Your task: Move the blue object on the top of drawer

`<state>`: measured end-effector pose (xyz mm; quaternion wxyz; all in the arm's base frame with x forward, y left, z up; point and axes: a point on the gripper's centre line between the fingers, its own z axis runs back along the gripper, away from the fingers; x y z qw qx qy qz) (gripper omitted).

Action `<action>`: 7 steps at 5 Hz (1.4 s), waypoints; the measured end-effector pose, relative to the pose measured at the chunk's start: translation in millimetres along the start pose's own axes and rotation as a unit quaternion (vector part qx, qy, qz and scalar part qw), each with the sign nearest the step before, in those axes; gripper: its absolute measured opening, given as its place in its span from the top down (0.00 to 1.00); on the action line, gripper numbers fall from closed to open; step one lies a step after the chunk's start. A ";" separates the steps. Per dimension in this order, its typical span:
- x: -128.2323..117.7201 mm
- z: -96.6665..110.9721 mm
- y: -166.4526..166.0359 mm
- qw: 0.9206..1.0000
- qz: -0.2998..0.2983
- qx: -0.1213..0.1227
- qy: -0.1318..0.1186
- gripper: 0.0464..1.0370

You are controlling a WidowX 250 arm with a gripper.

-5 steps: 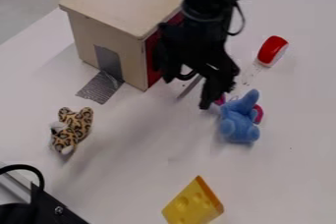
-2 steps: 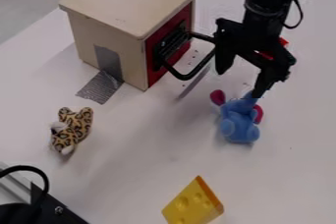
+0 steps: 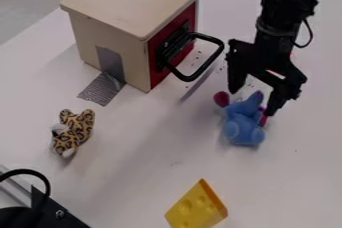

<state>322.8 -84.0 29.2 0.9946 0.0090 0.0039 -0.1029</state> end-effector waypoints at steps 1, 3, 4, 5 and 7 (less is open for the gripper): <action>-4.2 -11.3 -9.2 1.000 -0.012 -0.001 0.008 0.08; -8.2 -14.5 -7.8 1.000 -0.016 0.002 0.010 0.65; -11.8 -1.6 -3.2 1.000 -0.024 0.005 0.004 0.81; -14.1 24.5 3.9 0.999 -0.033 0.000 -0.018 0.86; -35.4 94.4 58.4 0.997 -0.018 0.006 -0.071 0.88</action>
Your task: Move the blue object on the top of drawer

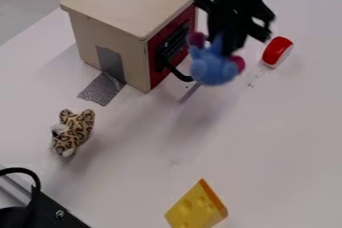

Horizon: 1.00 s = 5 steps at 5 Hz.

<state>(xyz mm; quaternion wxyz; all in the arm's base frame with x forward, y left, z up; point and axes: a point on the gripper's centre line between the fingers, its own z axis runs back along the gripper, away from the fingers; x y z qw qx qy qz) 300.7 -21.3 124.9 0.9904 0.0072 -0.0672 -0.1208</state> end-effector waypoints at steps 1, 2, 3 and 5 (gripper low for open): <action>-9.7 29.6 37.1 0.999 0.003 0.012 -0.030 0.88; -24.5 50.9 83.3 0.997 0.006 0.041 -0.064 0.88; -24.1 50.8 117.0 0.994 0.003 0.068 -0.086 0.88; -11.7 18.4 157.4 0.995 0.026 0.067 -0.073 0.88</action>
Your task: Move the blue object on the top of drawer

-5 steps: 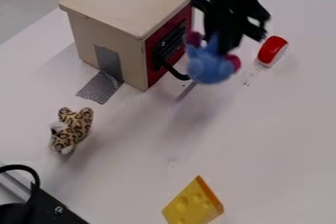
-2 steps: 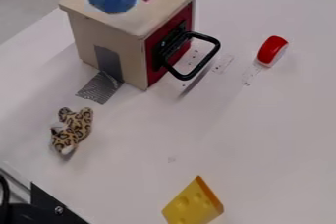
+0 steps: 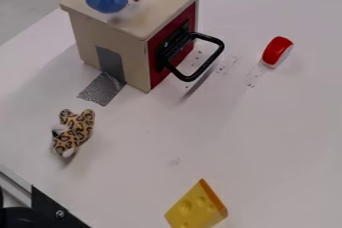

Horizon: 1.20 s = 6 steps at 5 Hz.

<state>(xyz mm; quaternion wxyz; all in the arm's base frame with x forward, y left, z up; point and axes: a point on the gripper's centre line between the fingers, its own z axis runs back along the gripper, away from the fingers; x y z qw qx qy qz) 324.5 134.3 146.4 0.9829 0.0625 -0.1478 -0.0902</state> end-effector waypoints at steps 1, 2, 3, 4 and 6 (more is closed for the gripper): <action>3.9 -13.0 7.4 1.000 0.005 -0.009 0.015 0.84; 5.5 -3.3 11.5 1.000 0.013 -0.017 0.023 0.59; 9.1 19.7 17.2 0.999 0.017 -0.020 0.042 0.26; 12.2 45.7 18.2 0.997 0.027 -0.031 0.061 0.04; -7.8 65.6 0.6 0.991 0.045 -0.072 0.104 0.04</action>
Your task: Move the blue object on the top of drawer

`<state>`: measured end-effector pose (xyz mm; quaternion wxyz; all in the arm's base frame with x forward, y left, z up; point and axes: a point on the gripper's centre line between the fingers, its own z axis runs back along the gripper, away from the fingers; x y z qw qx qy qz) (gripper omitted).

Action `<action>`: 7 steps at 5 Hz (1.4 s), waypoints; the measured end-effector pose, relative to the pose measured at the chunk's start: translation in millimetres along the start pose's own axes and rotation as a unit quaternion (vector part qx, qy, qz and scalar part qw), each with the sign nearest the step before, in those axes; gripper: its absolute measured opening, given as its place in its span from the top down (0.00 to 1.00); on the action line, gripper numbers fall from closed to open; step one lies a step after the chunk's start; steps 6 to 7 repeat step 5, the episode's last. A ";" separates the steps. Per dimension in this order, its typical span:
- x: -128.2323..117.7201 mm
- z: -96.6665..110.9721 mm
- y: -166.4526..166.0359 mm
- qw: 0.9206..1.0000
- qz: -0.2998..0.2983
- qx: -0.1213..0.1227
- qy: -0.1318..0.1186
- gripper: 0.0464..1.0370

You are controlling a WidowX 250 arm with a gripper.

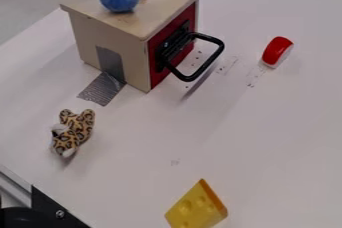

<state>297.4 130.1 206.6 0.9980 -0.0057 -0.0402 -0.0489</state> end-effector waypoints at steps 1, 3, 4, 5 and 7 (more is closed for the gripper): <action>-1.5 -1.0 0.3 1.000 0.004 -0.001 0.002 0.04; -2.1 -1.4 0.3 1.000 0.004 -0.001 0.004 0.04; -1.9 -1.0 0.6 1.000 0.005 -0.001 0.003 0.04; -1.7 -1.4 0.2 1.000 0.004 -0.001 0.003 0.04; -1.7 -1.4 0.2 1.000 0.004 -0.001 0.003 0.04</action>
